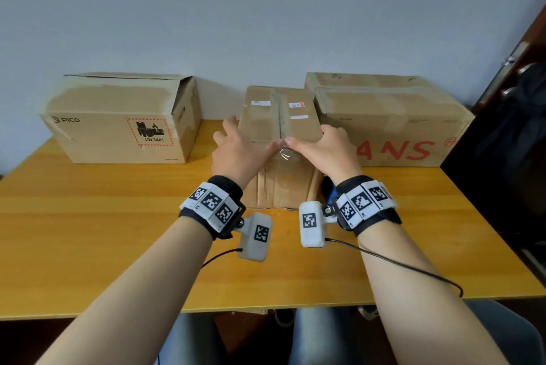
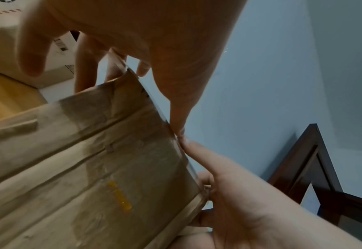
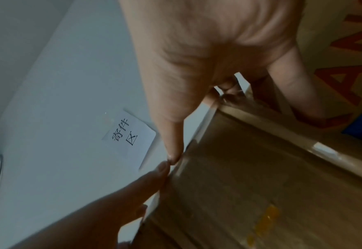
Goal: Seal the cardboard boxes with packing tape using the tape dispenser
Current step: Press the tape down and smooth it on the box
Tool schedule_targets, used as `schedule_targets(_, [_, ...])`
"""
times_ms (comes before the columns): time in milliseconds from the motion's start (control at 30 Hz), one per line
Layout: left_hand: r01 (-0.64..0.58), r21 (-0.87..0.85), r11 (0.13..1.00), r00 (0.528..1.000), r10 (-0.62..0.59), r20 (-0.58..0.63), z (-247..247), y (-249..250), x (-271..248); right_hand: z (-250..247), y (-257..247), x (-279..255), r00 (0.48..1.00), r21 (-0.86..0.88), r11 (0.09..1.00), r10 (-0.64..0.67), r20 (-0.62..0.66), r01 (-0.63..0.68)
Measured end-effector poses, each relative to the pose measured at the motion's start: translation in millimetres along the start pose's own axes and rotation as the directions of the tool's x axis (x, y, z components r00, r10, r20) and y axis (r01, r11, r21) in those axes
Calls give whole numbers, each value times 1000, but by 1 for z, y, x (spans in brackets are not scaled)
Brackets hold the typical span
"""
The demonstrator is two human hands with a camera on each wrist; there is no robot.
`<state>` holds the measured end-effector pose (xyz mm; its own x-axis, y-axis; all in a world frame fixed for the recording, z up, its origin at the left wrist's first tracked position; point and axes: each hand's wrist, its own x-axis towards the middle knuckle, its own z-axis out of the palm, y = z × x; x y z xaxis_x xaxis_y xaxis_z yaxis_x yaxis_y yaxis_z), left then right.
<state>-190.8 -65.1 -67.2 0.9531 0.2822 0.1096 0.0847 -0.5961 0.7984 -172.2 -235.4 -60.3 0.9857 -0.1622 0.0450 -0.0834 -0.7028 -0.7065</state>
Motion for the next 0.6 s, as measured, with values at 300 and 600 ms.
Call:
schedule_targets(300, [41,-14,999,996,-42,-80,12,1,2,8,-3,-2,998,-37,999,27,-48,-29])
schedule_targets(600, [-3,-37,999,995,-1,-104,9,-11,8,5,8,-4,998,94,996,-5,-64,11])
